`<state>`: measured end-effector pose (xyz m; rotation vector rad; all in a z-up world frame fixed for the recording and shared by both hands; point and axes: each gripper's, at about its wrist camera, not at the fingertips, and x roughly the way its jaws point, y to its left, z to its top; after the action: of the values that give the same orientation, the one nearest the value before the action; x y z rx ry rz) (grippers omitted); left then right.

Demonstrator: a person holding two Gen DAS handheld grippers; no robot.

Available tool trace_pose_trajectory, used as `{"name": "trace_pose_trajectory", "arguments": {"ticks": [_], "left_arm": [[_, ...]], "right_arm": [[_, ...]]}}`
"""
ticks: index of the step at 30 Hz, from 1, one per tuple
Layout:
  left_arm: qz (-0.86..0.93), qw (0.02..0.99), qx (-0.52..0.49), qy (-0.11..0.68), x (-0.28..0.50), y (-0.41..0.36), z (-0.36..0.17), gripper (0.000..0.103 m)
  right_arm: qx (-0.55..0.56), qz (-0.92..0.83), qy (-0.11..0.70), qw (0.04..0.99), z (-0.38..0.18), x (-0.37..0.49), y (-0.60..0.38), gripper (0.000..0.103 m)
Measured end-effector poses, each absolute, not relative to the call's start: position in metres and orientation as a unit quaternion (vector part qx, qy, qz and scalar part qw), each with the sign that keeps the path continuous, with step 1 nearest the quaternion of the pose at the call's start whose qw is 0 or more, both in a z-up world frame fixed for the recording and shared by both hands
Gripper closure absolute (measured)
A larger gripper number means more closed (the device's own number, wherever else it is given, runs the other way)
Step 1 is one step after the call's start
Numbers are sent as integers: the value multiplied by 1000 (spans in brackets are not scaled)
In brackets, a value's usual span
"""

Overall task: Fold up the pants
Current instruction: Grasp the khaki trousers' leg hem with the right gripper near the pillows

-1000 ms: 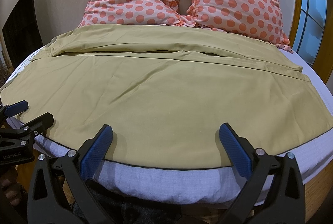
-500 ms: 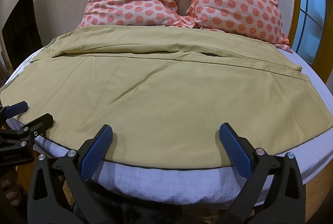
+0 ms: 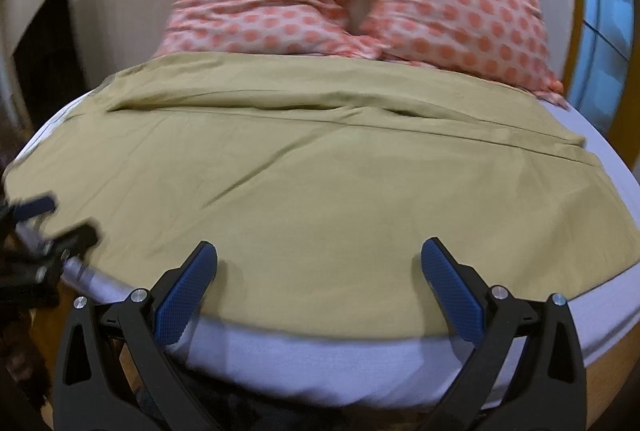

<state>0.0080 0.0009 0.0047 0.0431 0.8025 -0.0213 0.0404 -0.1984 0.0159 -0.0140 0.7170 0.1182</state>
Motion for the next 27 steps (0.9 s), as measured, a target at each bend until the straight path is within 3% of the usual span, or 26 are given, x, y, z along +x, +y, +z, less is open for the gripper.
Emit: {"name": "trace_pose_trajectory", "arguments": {"ticks": [4,8,10,13,20,21,23,24,27], "left_arm": [[17,930,31,367,20,14,21,2],[17,936,12,350,38,22,37,2],[14,937,5,349,50,24,40,2],[15,937,8,350,63,24,40,2],[15,940,33,340,82,21,40,2],[15,940,34,339,84,21,39,2],[15,941,31,336,87,22,39,2],[15,941,27,336,89,23,39,2],[8,942,3,334,90,29,40,2]], "right_arm": [[51,-13,326,944,66,85,-260,1],[131,-114,363,915,91,188,-342,4],[166,-156,397,889,83,237,-373,24],[235,-220,439,839,57,307,-416,34],[242,-328,454,792,19,397,-450,34],[217,-340,451,796,18,401,-447,38],[178,-336,440,813,13,403,-442,62],[170,-327,430,824,12,399,-441,79],[195,-282,402,849,10,377,-448,97]]}}
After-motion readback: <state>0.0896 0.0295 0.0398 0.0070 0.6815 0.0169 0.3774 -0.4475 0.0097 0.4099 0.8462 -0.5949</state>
